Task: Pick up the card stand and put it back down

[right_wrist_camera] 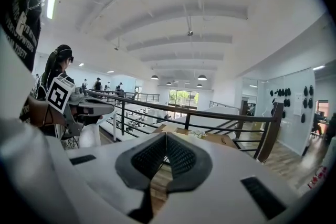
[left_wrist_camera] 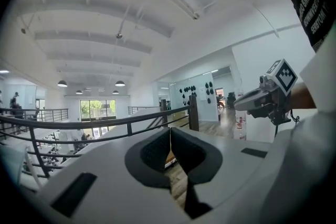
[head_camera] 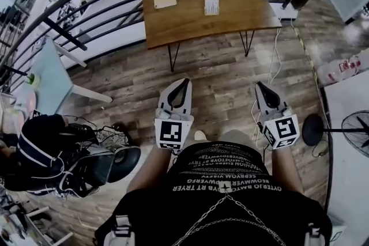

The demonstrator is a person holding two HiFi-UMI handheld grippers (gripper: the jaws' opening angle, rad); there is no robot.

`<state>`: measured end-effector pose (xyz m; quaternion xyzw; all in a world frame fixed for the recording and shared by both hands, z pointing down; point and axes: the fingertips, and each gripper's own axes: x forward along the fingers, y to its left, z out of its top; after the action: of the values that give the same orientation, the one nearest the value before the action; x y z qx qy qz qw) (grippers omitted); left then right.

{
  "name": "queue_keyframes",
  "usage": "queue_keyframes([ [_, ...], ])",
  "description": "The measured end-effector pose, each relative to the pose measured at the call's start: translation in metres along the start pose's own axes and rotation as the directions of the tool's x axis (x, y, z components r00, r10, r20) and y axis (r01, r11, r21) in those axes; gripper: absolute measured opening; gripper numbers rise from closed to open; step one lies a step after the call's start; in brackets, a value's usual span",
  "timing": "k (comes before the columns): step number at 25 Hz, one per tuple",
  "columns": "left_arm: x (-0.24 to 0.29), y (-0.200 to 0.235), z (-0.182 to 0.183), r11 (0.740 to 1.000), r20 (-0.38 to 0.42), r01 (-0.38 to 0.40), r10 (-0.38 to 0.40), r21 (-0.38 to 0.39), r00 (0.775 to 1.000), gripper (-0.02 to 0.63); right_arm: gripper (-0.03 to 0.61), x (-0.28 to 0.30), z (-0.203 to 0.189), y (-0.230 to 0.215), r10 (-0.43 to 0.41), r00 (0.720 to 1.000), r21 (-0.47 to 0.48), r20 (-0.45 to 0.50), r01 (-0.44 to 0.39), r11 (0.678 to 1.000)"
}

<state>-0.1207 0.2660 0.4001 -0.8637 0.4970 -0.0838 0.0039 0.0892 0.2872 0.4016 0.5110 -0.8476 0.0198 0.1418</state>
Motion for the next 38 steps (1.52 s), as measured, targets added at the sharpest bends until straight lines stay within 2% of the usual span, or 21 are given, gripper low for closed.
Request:
queue_keyframes([
  [6,0.007,-0.001,0.0,1.0,0.006,0.028,-0.028,-0.01,1.0,0.028,0.015,-0.001,-0.003,-0.003,-0.02,0.999,0.015,-0.024,0.021,1.0],
  [16,0.008,0.016,-0.011,0.999,-0.025,-0.027,0.027,-0.025,0.999,0.028,0.015,0.023,0.002,0.003,0.051,0.998,-0.008,-0.024,-0.051,0.999],
  [23,0.022,0.01,-0.018,1.0,-0.058,-0.027,0.026,-0.015,0.998,0.028,0.015,0.036,-0.008,-0.008,0.073,0.997,0.014,-0.03,-0.073,0.997],
  [30,0.054,0.0,-0.02,1.0,-0.075,-0.018,0.017,-0.013,0.997,0.028,0.015,0.045,-0.024,-0.038,0.068,0.997,0.044,-0.048,-0.066,0.997],
  [38,0.101,-0.007,-0.008,1.0,-0.076,-0.018,0.018,-0.005,0.997,0.028,0.015,0.067,-0.024,-0.076,0.089,0.995,0.059,-0.038,-0.086,0.995],
])
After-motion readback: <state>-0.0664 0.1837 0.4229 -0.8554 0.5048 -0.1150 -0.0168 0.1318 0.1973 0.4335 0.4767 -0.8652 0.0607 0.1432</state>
